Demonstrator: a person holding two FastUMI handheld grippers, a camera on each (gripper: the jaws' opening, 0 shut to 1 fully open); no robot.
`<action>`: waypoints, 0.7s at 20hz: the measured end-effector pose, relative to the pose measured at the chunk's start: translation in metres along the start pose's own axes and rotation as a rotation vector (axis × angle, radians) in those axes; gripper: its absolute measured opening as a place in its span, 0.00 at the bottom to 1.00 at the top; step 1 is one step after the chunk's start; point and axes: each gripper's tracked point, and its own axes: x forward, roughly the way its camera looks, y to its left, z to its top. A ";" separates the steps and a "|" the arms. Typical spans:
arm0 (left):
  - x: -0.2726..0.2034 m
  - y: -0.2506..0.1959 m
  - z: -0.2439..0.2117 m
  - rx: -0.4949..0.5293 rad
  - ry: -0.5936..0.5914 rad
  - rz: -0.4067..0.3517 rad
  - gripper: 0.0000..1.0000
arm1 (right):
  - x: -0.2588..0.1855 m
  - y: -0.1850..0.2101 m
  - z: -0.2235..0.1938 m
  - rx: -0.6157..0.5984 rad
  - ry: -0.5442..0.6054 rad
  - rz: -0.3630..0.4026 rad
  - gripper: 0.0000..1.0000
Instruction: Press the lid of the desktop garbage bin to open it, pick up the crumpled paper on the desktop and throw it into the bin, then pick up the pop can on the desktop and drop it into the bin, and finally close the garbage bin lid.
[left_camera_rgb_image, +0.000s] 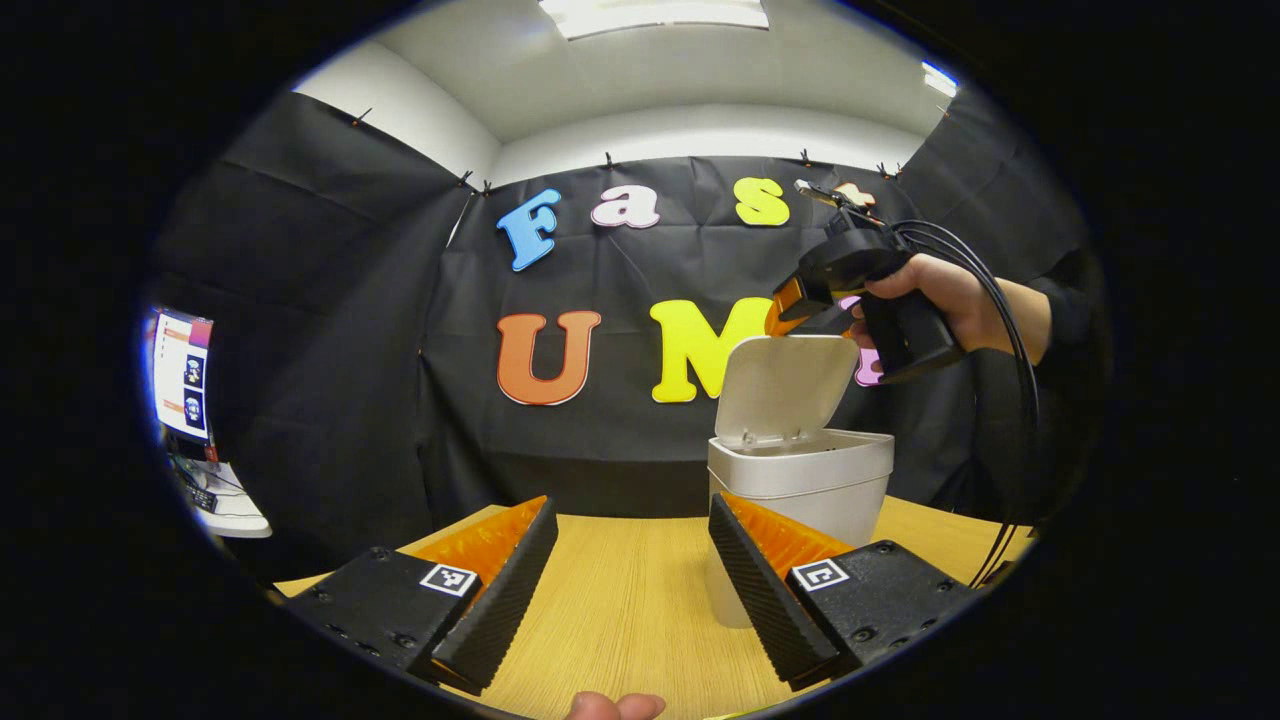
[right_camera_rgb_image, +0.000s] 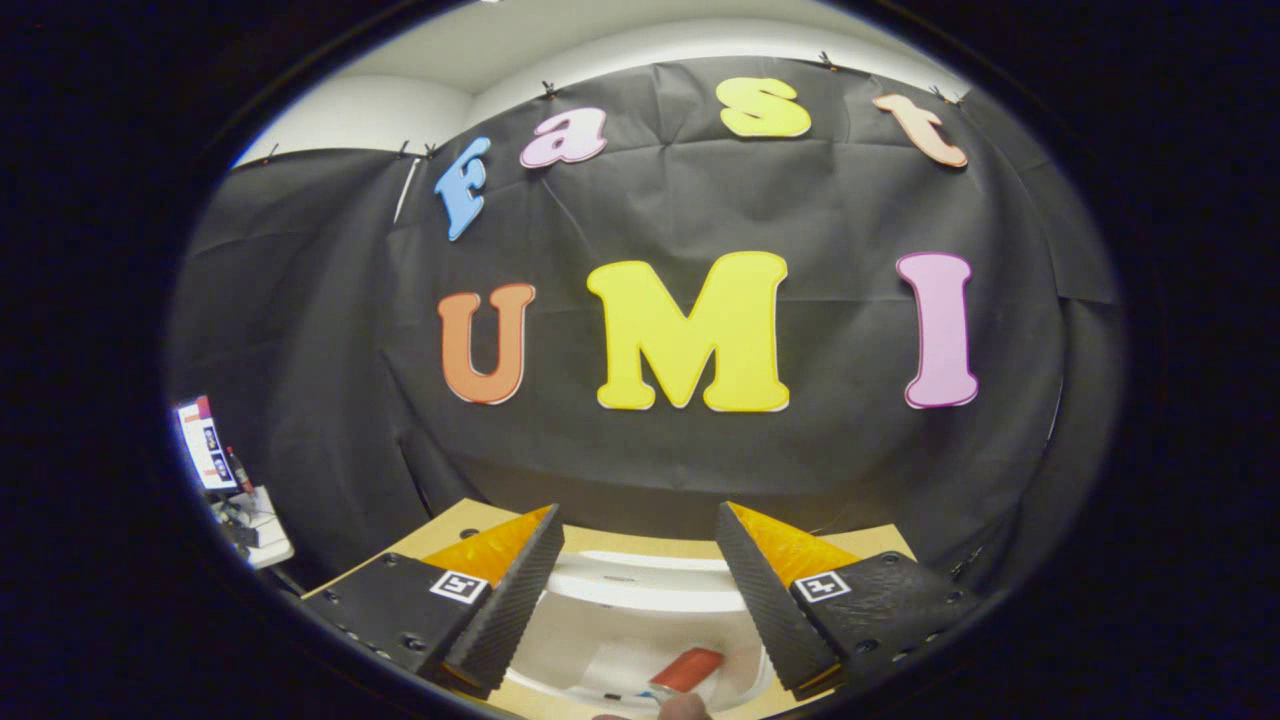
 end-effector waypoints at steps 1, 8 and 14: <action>0.000 -0.002 -0.001 0.002 0.000 -0.002 0.98 | -0.004 0.000 -0.009 -0.007 0.002 0.004 0.95; -0.005 -0.018 -0.003 -0.017 0.014 -0.023 0.98 | -0.017 0.000 -0.067 0.029 0.053 0.029 0.95; -0.010 -0.019 -0.002 -0.013 0.011 -0.030 0.98 | -0.017 0.001 -0.110 0.005 0.060 -0.010 0.96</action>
